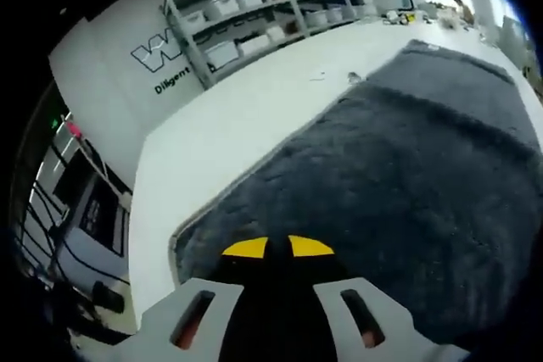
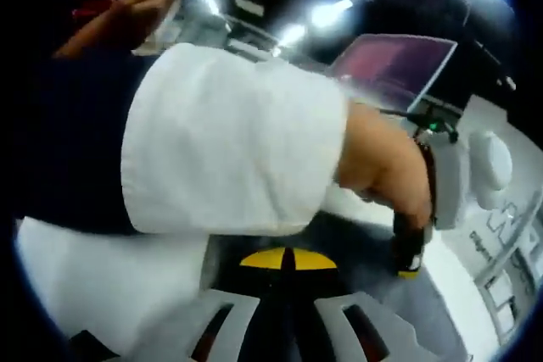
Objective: Open the folded towel by lifting each exposed corner and separating the folded layers until the towel lies flat within the target outline without major curled edges
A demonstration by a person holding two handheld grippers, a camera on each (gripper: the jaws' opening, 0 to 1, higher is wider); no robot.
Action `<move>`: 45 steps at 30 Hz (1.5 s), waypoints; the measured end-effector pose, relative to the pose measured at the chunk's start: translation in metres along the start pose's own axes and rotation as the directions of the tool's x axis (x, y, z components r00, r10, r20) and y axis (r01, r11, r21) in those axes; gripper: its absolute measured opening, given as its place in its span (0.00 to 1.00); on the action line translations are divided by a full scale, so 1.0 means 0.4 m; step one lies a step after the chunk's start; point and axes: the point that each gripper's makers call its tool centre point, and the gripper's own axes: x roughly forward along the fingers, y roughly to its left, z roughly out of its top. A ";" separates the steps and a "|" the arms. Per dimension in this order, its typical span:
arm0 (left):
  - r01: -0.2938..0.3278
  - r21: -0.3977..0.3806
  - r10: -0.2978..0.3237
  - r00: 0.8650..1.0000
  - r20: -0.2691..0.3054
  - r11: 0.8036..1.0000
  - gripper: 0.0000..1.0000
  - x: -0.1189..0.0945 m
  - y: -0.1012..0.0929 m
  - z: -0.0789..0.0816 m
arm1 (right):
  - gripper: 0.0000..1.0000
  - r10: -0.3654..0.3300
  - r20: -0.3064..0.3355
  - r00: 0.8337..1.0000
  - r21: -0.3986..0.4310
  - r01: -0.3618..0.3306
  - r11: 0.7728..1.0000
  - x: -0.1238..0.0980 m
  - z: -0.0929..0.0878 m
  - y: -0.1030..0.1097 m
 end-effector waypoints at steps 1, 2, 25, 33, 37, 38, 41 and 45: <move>0.010 -0.017 -0.009 1.000 0.009 1.000 0.08 0.001 -0.004 0.005 | 0.00 -0.008 0.018 1.000 0.032 0.007 0.999 -0.015 0.004 -0.013; 0.014 -0.023 -0.014 1.000 0.013 1.000 0.10 0.002 -0.006 0.007 | 0.00 -0.003 0.025 1.000 0.043 0.002 0.999 -0.030 0.003 -0.022; 0.264 -0.152 -0.230 0.951 0.208 0.952 0.14 -0.042 -0.153 0.136 | 0.00 -0.121 -0.046 0.992 0.143 0.126 0.982 -0.335 -0.206 -0.331; 0.295 -0.122 -0.270 0.944 0.191 0.948 0.04 -0.039 -0.211 0.142 | 0.00 -0.187 -0.151 0.971 0.182 0.213 0.960 -0.436 -0.342 -0.428; 0.328 -0.112 -0.305 0.935 0.183 0.938 0.03 -0.031 -0.250 0.147 | 0.00 -0.220 -0.226 0.949 0.167 0.261 0.951 -0.491 -0.412 -0.441; 0.335 -0.101 -0.315 0.933 0.174 0.937 0.03 -0.030 -0.266 0.146 | 0.00 -0.227 -0.230 0.946 0.170 0.268 0.948 -0.503 -0.419 -0.448; 0.347 -0.078 -0.331 0.929 0.166 0.935 0.02 -0.028 -0.299 0.150 | 0.00 -0.234 -0.261 0.937 0.173 0.284 0.943 -0.524 -0.447 -0.465; 0.359 -0.069 -0.342 0.922 0.183 0.931 0.01 -0.030 -0.323 0.163 | 0.00 -0.241 -0.292 0.926 0.165 0.297 0.941 -0.544 -0.481 -0.470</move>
